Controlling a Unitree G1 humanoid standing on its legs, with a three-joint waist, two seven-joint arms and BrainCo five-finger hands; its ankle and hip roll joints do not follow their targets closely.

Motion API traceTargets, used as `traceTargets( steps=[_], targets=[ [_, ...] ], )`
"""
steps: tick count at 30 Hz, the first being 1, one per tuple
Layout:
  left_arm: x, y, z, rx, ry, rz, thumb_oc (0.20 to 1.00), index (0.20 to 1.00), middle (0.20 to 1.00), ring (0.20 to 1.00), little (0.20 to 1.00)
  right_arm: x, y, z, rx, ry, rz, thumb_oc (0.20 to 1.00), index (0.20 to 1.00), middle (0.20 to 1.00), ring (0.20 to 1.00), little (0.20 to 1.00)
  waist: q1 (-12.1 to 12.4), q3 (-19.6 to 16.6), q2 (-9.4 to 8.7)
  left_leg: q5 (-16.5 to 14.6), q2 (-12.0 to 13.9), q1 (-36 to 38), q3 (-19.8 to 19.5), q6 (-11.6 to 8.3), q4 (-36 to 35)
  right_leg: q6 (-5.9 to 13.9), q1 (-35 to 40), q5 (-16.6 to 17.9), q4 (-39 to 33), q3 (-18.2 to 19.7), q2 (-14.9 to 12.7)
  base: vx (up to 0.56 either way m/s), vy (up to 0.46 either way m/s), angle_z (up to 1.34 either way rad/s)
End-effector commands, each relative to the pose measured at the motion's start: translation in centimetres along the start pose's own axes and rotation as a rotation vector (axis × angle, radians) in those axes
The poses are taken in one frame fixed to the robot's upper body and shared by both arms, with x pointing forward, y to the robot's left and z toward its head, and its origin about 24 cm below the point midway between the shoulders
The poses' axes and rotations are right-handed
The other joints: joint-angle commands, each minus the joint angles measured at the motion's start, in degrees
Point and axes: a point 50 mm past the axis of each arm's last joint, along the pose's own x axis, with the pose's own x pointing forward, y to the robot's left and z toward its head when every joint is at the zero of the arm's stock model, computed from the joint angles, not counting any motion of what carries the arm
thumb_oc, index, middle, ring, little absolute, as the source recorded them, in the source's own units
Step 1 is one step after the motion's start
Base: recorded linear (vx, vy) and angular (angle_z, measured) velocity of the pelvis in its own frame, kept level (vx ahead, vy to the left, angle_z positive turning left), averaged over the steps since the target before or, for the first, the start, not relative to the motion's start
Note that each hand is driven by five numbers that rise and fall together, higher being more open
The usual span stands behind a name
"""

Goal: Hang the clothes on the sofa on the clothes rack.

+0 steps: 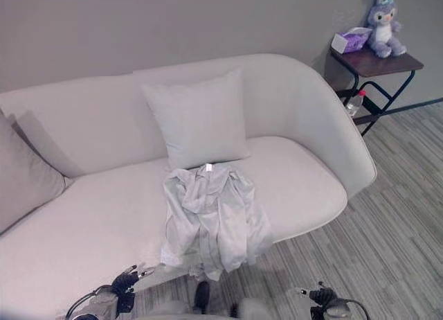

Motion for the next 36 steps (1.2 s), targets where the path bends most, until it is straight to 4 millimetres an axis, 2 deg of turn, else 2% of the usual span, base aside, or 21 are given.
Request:
traceTargets(
  steps=[1,2,3,4,5,6,7,9,13,18,22,23,24,25,27,28,30,31,33,34,36],
  targets=[
    [0.0,1.5,0.9,-0.016,-0.039,0.046,1.0,1.0,1.0,1.0,1.0,-0.2,-1.7,-0.7,-0.011,0.006,-0.047,1.0,1.0,1.0,1.0,1.0,0.9,-1.81,-0.52,-6.2,-1.84,1.48,3.28,-5.8,0.16,0.05,-0.37,9.38,-6.86,0.05,-1.54,0.1,-0.111,0.08],
    [0.0,1.6,1.1,-0.017,-0.046,0.051,1.0,1.0,1.0,1.0,1.0,-0.2,-1.8,-0.7,-0.01,0.005,-0.047,1.0,1.0,1.0,1.0,1.0,0.76,-1.62,-0.8,-6.6,-1.98,1.64,2.82,-5.91,0.16,0.56,-1.08,11.15,-9.72,1.41,-2.29,0.06,-0.062,0.12],
    [0.0,1.6,1.1,-0.017,-0.046,0.051,1.0,1.0,1.0,1.0,1.0,-0.2,-1.8,-0.7,-0.01,0.005,-0.047,1.0,1.0,1.0,1.0,1.0,0.77,-1.6,-0.79,-6.61,-1.97,1.66,2.82,-5.91,0.16,0.55,-1.05,11.15,-9.74,1.41,-2.28,0.05,-0.08,0.2],
    [0.0,1.8,1.6,-0.015,-0.061,0.06,1.0,1.0,1.0,1.0,1.0,-0.1,-1.8,-0.6,-0.013,0.006,-0.047,1.0,1.0,1.0,1.0,1.0,0.3,-0.96,-1.56,-7.22,-2.46,2.31,1.69,-5.98,0.16,1.49,-2.66,13.81,-12.91,5.11,-2.26,0.05,-0.083,0.3],
    [0.1,1.9,1.7,-0.008,-0.065,0.061,1.0,1.0,1.0,1.0,1.0,-0.2,-1.6,-1.0,-0.013,0.021,-0.038,1.0,1.0,1.0,1.0,1.0,0.24,-0.98,-2.28,-7.44,-2.76,2.59,1.24,-6.15,0.16,2.19,-1.56,14.21,-15.2,6.94,-2.33,0.05,-0.082,0.27],
    [0.1,1.9,1.7,-0.007,-0.065,0.061,1.0,1.0,1.0,1.0,1.0,-0.2,-1.5,-1.0,-0.013,0.021,-0.038,1.0,1.0,1.0,1.0,1.0,0.25,-0.87,-2.28,-7.46,-2.77,2.72,1.24,-6.14,0.16,2.2,-1.36,14.28,-15.36,6.92,-2.34,0.1,-0.099,0.38],
    [0.0,2.0,1.4,-0.013,-0.056,0.065,1.0,1.0,1.0,1.0,1.0,-0.3,-1.5,-1.7,-0.013,0.037,-0.032,1.0,1.0,1.0,1.0,1.0,0.64,-1.54,-3.71,-8.16,-2.9,3.1,1.49,-6.57,0.16,2.64,0.28,14.75,-18.02,6.43,-3.28,0.11,-0.102,0.41],
    [0.0,1.9,1.1,-0.017,-0.048,0.067,1.0,1.0,1.0,1.0,1.0,-0.4,-1.5,-1.9,-0.019,0.043,-0.034,1.0,1.0,1.0,1.0,1.0,0.64,-2.28,-4.39,-8.25,-2.57,3.05,1.56,-6.98,0.16,3.19,1.87,15.53,-19.91,4.79,-3.64,0.11,-0.124,0.18],
    [0.0,1.7,0.9,-0.028,-0.047,0.069,1.0,1.0,1.0,1.0,1.0,-0.4,-2.3,-1.7,-0.007,0.028,-0.055,1.0,1.0,1.0,1.0,1.0,0.27,-3.22,-4.18,-7.89,-1.54,1.94,1.12,-7.64,0.16,3.01,3.25,15.04,-21.83,2.82,-2.86,0.06,-0.115,-0.03],
    [0.0,1.9,2.4,-0.052,-0.105,0.079,1.0,1.0,1.0,1.0,1.0,-0.4,-2.2,-1.1,-0.052,0.0,-0.044,1.0,1.0,1.0,1.0,1.0,0.61,-3.12,-3.28,-7.55,-0.19,1.62,-0.82,-8.7,0.16,1.78,3.78,11.72,-19.27,1.23,-2.02,0.02,-0.13,0.19],
    [0.0,2.1,3.2,-0.041,-0.14,0.08,1.0,1.0,1.0,1.0,1.0,-0.2,-2.2,0.9,-0.1,-0.068,-0.036,1.0,1.0,1.0,1.0,1.0,1.73,-3.21,-3.11,-6.76,2.2,1.4,-3.36,-10.37,0.16,-0.01,6.17,9.51,-19.93,-0.8,-0.16,0.03,-0.162,0.31],
    [0.0,2.1,3.2,-0.041,-0.14,0.08,1.0,1.0,1.0,1.0,1.0,-0.2,-2.2,0.9,-0.1,-0.068,-0.036,1.0,1.0,1.0,1.0,1.0,1.64,-3.18,-3.08,-6.78,2.23,1.44,-3.45,-10.4,0.16,-0.04,6.24,9.49,-19.94,-0.9,-0.13,-0.01,-0.132,0.36],
    [0.0,2.0,4.1,-0.029,-0.165,0.072,1.0,1.0,1.0,1.0,1.0,-0.1,-2.5,2.2,-0.102,-0.111,-0.047,1.0,1.0,1.0,1.0,1.0,2.02,-2.5,-3.03,-5.66,2.76,0.8,-4.18,-11.11,0.16,-0.55,6.67,9.09,-20.28,-1.29,0.52,-0.08,-0.138,0.45],
    [0.1,1.8,5.6,-0.014,-0.211,0.063,1.0,1.0,1.0,1.0,1.0,-0.1,-3.3,4.0,-0.104,-0.175,-0.071,1.0,1.0,1.0,1.0,1.0,2.48,-0.91,-3.47,-5.22,2.53,-1.93,-5.03,-11.79,3.17,-1.23,7.14,8.55,-20.55,-2.54,0.49,-0.16,-0.147,0.39],
    [0.1,1.3,7.6,-0.03,-0.271,0.053,1.0,1.0,1.0,1.0,1.0,-0.1,-4.2,5.9,-0.103,-0.223,-0.104,1.0,1.0,1.0,1.0,1.0,2.59,1.14,-4.11,-4.75,1.87,-7.84,-5.26,-12.9,8.15,-1.19,6.93,8.37,-20.39,-4.34,-0.77,-0.17,0.004,0.83],
    [0.1,1.1,8.4,-0.048,-0.294,0.049,1.0,1.0,1.0,1.0,1.0,-0.2,-4.6,6.5,-0.112,-0.238,-0.117,1.0,1.0,1.0,1.0,1.0,2.7,1.31,-3.77,-4.06,2.11,-9.49,-5.2,-12.75,7.15,-0.87,7.07,8.25,-20.48,-5.01,-0.99,-0.05,0.118,1.29],
    [0.1,0.8,8.5,-0.039,-0.296,0.04,1.0,1.0,1.0,1.0,1.0,-0.2,-5.0,7.1,-0.114,-0.252,-0.129,1.0,1.0,1.0,1.0,1.0,3.0,1.51,-3.49,-3.42,2.38,-10.87,-4.57,-12.45,6.21,-0.57,6.97,8.29,-20.3,-5.13,-1.11,0.05,0.124,0.75],
    [0.1,0.6,8.2,-0.046,-0.292,0.034,1.0,1.0,1.0,1.0,1.0,-0.1,-4.0,7.6,-0.143,-0.266,-0.095,1.0,1.0,1.0,1.0,1.0,3.18,0.22,-2.85,-3.32,2.85,-9.06,-4.34,-11.8,2.99,0.09,7.02,7.73,-20.03,-4.63,-1.04,0.08,0.115,0.12],
    [0.1,0.5,8.0,-0.042,-0.291,0.034,1.0,1.0,1.0,1.0,1.0,-0.2,-3.6,7.6,-0.154,-0.269,-0.085,1.0,1.0,1.0,1.0,1.0,3.04,-0.55,-2.54,-3.02,2.8,-7.86,-3.97,-11.5,1.58,0.37,6.98,7.75,-19.89,-4.23,-1.28,0.14,0.233,-0.14],
    [0.1,0.5,7.7,-0.027,-0.29,0.03,1.0,1.0,1.0,1.0,1.0,-0.2,-3.1,7.7,-0.155,-0.284,-0.072,1.0,1.0,1.0,1.0,1.0,2.65,-1.8,-2.36,-3.09,2.01,-6.5,-2.9,-10.88,0.17,0.96,6.59,7.86,-19.4,-3.6,-2.77,0.18,0.356,-0.35],
    [0.0,0.6,7.8,-0.01,-0.299,0.03,1.0,1.0,1.0,1.0,1.0,-0.2,-2.5,8.1,-0.158,-0.297,-0.062,1.0,1.0,1.0,1.0,1.0,2.82,-1.97,-2.23,-3.93,0.8,-5.76,-1.25,-10.09,0.16,1.84,5.87,8.65,-19.12,-3.18,-4.44,0.09,0.257,-0.22]
  ],
)
